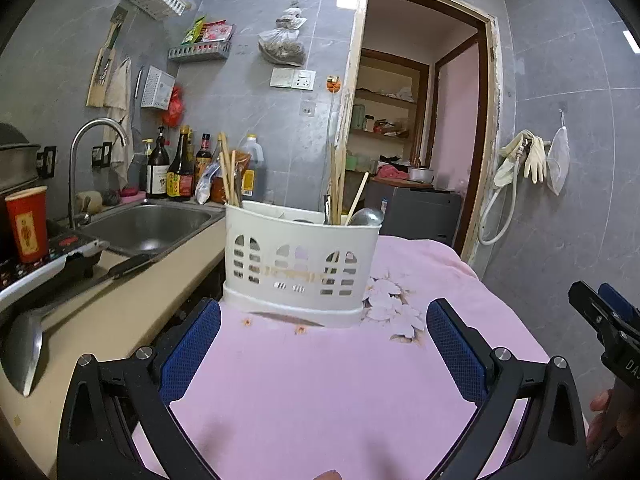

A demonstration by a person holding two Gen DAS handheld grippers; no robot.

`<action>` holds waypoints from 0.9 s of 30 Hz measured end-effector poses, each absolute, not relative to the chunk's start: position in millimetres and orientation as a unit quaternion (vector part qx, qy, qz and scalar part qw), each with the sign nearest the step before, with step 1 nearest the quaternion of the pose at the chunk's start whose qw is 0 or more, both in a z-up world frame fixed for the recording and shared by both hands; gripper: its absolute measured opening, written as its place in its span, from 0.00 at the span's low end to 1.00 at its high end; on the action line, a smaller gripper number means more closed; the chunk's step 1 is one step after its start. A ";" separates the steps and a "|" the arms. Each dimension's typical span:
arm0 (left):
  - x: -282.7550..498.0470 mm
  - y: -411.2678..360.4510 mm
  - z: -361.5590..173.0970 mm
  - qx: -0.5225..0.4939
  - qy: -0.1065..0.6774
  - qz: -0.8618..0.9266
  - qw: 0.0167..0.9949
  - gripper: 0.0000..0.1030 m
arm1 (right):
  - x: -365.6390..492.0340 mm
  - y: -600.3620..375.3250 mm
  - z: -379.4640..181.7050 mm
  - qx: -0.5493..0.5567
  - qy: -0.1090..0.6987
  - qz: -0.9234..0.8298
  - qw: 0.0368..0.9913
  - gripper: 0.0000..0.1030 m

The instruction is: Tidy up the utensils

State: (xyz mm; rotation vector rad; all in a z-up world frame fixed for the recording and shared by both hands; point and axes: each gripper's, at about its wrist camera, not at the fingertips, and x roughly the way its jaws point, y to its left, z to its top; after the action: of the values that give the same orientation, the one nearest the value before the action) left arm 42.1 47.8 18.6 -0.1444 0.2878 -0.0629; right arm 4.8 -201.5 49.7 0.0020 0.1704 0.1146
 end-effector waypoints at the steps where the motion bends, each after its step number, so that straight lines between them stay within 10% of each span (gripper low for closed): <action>1: 39.6 47.8 17.5 -0.071 0.144 -0.029 0.987 0.98 | 2.7 -202.2 48.7 0.002 0.085 0.055 0.995 1.00; 27: 9.9 46.4 3.9 -0.070 0.112 -0.002 0.991 0.98 | -17.8 -197.3 36.6 -0.017 0.074 0.031 0.997 1.00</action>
State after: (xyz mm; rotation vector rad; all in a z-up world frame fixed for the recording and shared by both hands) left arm 9.9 46.4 3.9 -0.1401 0.2239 -0.0044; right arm -17.8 -197.3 36.6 -0.0334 0.1484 0.0614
